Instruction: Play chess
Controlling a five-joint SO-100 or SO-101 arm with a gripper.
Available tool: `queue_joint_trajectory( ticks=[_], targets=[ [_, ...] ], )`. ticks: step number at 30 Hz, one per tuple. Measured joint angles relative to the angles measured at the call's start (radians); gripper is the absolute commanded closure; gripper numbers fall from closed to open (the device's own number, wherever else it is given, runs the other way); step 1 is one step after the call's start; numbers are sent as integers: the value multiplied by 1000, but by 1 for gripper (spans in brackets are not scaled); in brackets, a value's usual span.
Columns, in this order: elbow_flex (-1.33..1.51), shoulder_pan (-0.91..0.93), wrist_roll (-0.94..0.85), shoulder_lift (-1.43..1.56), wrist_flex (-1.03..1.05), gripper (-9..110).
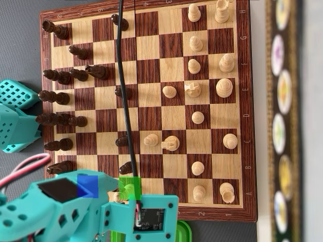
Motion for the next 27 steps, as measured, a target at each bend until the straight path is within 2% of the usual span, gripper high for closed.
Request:
queue_joint_trajectory(
  ticks=[18, 27],
  targets=[
    [0, 0, 0, 0, 0, 86],
    [-91, 0, 0, 0, 51, 86]
  ],
)
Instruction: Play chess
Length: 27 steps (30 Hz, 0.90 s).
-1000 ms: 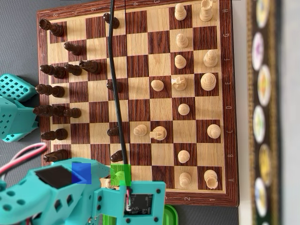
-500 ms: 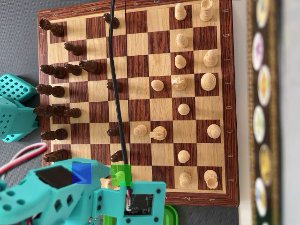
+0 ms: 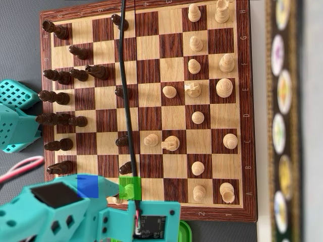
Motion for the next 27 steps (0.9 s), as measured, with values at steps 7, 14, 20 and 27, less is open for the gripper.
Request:
queue_joint_trajectory(
  ticks=[7, 14, 20, 27],
  targets=[
    [-100, 0, 0, 0, 63, 86],
    [-175, 0, 0, 95, 137, 86],
    [-175, 0, 0, 222, 138, 86],
    [-175, -12, 0, 341, 138, 95]
  ],
)
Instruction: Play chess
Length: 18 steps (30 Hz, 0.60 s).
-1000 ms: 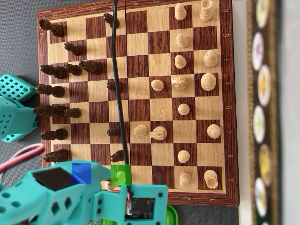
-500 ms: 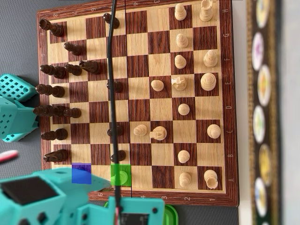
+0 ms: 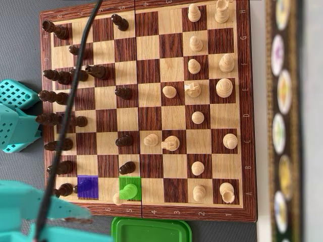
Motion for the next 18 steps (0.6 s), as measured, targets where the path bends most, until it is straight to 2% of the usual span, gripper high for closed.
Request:
queue_joint_trajectory(
  ticks=[7, 18],
  targets=[
    [52, -69, 26, 163, -17, 95],
    [400, -233, 124, 525, -291, 99]
  ],
)
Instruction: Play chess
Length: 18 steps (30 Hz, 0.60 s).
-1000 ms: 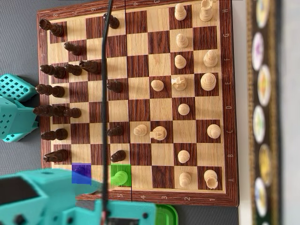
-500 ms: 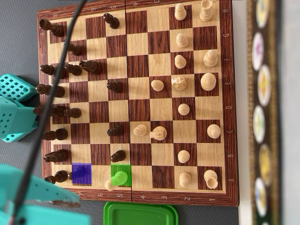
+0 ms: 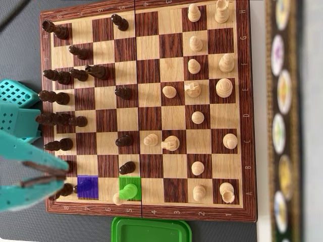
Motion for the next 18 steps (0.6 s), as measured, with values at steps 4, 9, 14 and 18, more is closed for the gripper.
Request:
queue_joint_trajectory(
  ticks=[4, 9, 14, 18],
  targets=[
    [126, -34, -2, 117, -146, 102],
    [298, -87, -2, 239, -364, 102],
    [469, -163, 0, 337, -584, 102],
    [615, -225, 0, 413, -788, 100]
  ],
)
